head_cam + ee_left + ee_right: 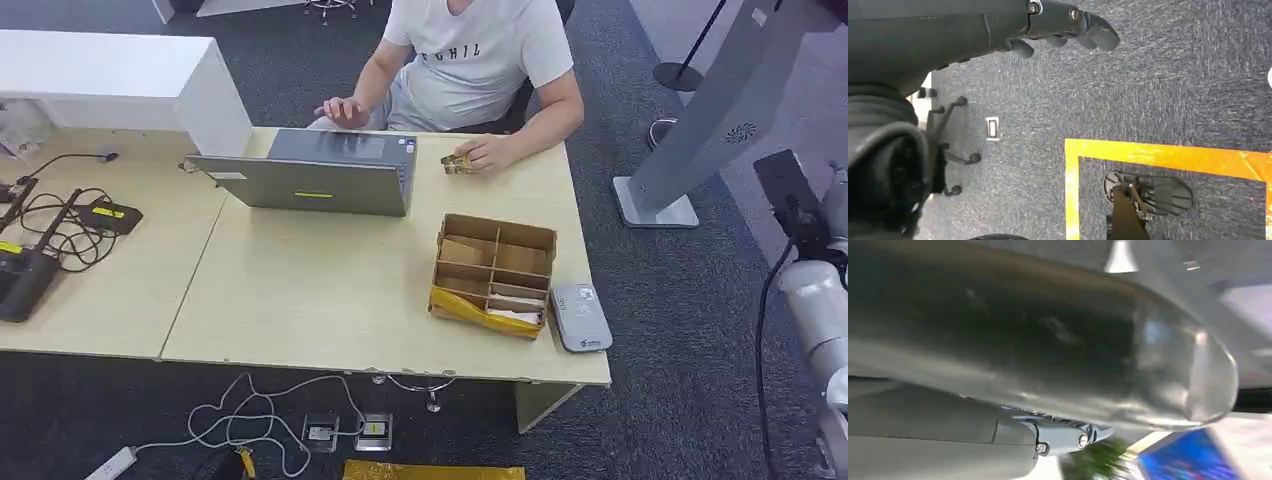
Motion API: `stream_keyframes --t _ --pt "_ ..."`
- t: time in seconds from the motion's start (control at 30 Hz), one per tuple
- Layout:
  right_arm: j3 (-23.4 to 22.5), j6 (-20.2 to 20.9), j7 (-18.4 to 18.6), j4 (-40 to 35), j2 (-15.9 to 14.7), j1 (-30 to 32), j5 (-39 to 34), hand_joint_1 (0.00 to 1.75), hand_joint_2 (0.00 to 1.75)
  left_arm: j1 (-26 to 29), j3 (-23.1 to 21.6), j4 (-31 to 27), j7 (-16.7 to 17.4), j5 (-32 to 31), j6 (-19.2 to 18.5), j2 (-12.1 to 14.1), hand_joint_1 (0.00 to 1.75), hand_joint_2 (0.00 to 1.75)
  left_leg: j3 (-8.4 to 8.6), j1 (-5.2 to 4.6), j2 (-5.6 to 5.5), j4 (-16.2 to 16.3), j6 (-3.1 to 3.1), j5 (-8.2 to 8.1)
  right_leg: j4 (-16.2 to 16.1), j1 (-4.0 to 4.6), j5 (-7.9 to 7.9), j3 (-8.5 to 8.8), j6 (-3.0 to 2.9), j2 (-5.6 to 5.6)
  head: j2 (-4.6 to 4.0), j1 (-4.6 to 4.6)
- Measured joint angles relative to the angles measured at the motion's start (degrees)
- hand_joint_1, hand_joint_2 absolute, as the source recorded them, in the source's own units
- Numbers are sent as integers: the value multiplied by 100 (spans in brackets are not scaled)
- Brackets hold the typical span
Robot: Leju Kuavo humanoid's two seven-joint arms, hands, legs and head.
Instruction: Pass the card to the sensor for recognition and then transmit it.
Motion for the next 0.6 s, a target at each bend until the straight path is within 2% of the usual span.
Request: stream_keyframes --t 0.03,0.2,0.23,0.27,0.4,0.47,0.6 --pt "-64 119 171 44 -91 53 -108 0 0 3 -2 0 0 0 -13 4 0 0 2 1 -1 0 0 0 -1 1 0 0 0 -1 0 5" --pt "-95 187 238 66 -133 81 -159 0 0 5 -2 0 -2 0 -22 4 0 0 1 1 -4 -1 0 0 -1 2 -1 3 0 -3 0 2" --pt "-206 454 446 134 -275 247 -329 0 0 8 -9 0 -7 5 -46 22 0 0 0 6 -7 -2 0 -1 -2 6 -1 10 0 -9 0 2" --pt "-597 477 591 331 -607 1350 -879 0 0 53 -35 0 -35 79 -9 46 0 0 0 9 -13 -3 8 -16 -7 10 -9 15 -1 -12 0 2" --pt "-1053 -104 1033 530 -664 2736 -1598 0 0 167 -35 0 -142 256 63 61 0 0 2 16 -43 -4 4 -30 -12 17 -29 32 -1 -43 0 0" --pt "-1302 -346 1103 626 -600 3365 -1937 0 0 232 -35 0 -284 352 98 61 0 0 -4 15 -49 -7 4 -31 -10 16 -36 31 -2 -56 0 0" --pt "-1646 -503 1113 742 -448 4027 -2032 0 0 246 -33 0 -380 380 124 74 0 0 11 17 -26 -9 -9 -40 -9 17 -36 29 -3 -26 0 -2"
